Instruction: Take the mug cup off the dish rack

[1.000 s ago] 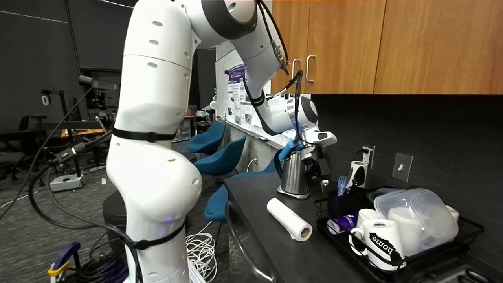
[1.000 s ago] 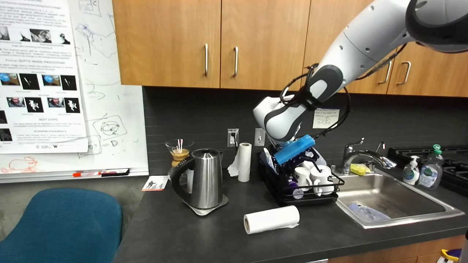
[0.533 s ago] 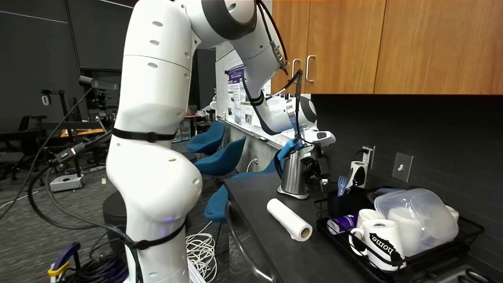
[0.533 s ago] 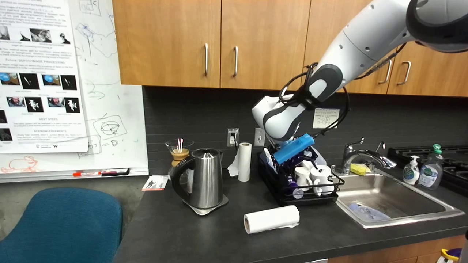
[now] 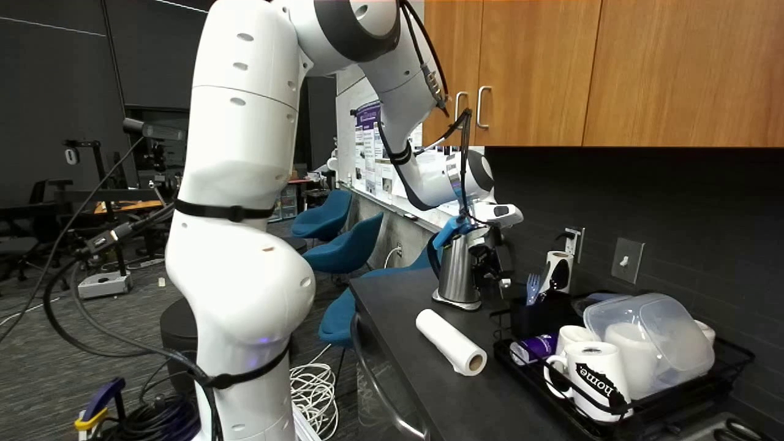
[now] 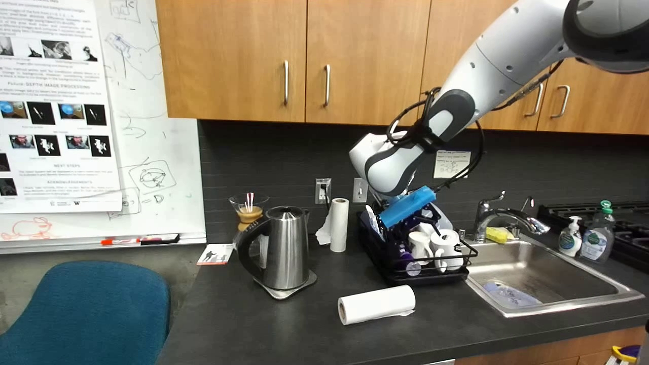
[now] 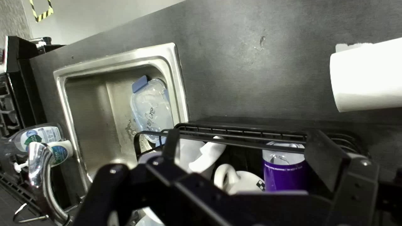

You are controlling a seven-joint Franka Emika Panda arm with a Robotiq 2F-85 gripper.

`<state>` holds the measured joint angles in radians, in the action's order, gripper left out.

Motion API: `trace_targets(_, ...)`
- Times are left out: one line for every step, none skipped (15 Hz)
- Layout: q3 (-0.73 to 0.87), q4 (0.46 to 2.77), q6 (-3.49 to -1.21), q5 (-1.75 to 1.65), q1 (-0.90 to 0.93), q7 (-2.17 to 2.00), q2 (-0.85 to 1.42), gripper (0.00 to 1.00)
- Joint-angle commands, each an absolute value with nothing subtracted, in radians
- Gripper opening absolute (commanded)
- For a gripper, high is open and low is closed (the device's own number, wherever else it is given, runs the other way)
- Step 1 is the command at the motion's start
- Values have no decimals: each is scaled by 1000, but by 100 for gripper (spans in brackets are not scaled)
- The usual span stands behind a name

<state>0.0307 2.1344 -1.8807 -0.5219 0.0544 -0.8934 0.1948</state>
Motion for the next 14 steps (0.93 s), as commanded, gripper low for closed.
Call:
trace_targets(34,2132,-1879,-520,58,-892,195,100)
trace_targets(34,2132,-1879,-520,58,-892,195,100)
trace_targets(34,2132,-1879,-520,58,-892,195,100)
trace_targets(34,2132,-1879,-520,58,-892,195,100)
trace_targets(34,2132,-1879,-520,58,-892,195,100)
trace_targets(32,2127,-1879,-533,62,-899,203,100)
trace_targets(32,2121,-1882,-548,67,-910,209,100)
trace_targets(32,2116,-1889,-560,71,-921,213,100)
trace_targets(32,2111,-1895,-572,74,-928,216,100)
trace_targets(33,2104,-1904,-588,78,-946,221,100)
trace_targets(34,2097,-1912,-600,80,-961,226,100)
trace_targets(35,2091,-1919,-609,81,-974,230,100)
trace_targets(36,2085,-1924,-614,81,-983,234,100)
trace_targets(36,2080,-1928,-616,80,-990,240,100)
